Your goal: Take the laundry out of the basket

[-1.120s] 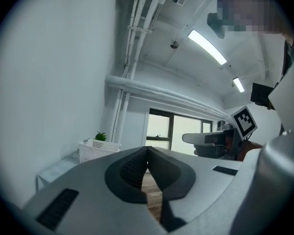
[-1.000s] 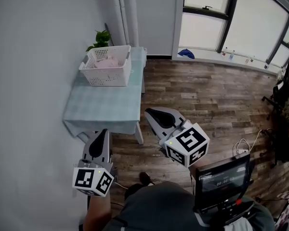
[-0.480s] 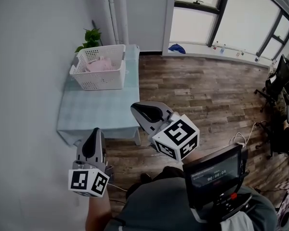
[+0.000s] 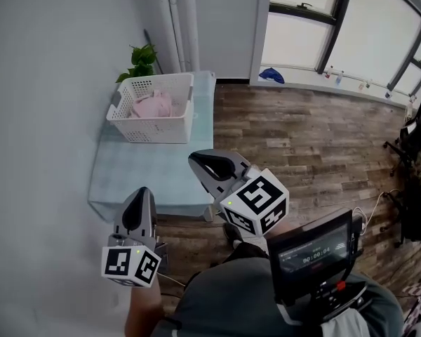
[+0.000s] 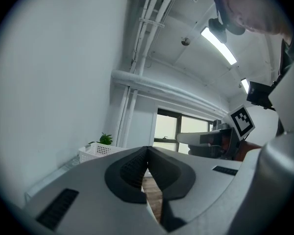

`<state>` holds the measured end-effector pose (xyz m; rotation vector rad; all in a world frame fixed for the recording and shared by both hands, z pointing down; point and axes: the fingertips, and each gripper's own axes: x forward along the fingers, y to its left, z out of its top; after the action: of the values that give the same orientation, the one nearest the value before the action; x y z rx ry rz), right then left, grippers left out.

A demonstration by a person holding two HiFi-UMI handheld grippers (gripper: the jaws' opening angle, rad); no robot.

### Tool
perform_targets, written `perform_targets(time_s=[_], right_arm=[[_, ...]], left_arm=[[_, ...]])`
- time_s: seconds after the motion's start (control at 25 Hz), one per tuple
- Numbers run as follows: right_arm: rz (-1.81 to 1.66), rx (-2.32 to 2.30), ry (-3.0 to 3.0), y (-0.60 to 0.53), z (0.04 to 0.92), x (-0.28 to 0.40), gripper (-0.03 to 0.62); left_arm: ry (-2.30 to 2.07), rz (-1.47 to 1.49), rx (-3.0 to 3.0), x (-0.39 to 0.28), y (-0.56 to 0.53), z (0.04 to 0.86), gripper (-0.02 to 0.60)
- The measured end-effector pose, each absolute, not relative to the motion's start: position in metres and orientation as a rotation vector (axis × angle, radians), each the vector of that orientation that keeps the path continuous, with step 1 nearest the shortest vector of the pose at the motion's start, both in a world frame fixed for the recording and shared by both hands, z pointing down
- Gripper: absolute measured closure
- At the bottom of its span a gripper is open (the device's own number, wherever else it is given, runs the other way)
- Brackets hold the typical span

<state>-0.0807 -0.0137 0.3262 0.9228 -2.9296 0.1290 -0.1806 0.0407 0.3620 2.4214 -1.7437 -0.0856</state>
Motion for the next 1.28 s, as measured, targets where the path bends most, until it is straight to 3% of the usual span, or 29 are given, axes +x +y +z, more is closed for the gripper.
perform_targets(time_s=[0.76,1.28], right_arm=[[0.166,0.615,-3.037,-0.154,0.311,-0.075,0.574],[0.143,0.649,-2.971,-0.226,0.318,-0.141,0.571]], left_arm=[[-1.992,-0.060,2.268,-0.173,-0.092,0.332,0.580],[-1.992,-0.065,2.225,-0.244,-0.139,0.346,0.580]])
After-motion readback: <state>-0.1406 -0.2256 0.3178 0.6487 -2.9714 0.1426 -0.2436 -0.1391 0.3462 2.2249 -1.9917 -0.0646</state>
